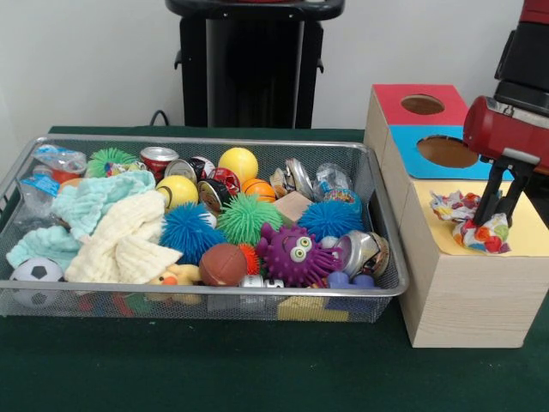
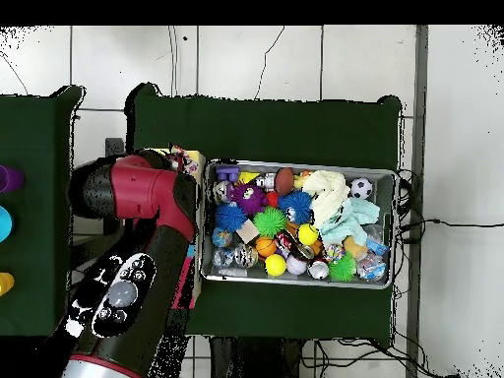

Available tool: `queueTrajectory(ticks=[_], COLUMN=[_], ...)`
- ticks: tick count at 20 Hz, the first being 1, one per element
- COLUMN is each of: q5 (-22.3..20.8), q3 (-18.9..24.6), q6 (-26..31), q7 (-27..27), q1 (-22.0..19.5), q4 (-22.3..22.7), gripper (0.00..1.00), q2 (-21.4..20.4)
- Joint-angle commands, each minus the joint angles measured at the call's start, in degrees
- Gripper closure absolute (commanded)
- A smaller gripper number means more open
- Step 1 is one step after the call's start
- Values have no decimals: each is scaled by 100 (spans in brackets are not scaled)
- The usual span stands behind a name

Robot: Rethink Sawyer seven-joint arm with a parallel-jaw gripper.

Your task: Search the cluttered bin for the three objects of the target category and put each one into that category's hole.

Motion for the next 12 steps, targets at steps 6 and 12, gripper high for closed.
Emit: queueTrajectory(ticks=[6, 12], q5=[-141, -132], q3=[682, 712], q6=[139, 223], q7=[1038, 993], q1=[-51, -70], q4=[940, 956], gripper=[100, 100], q2=[17, -47])
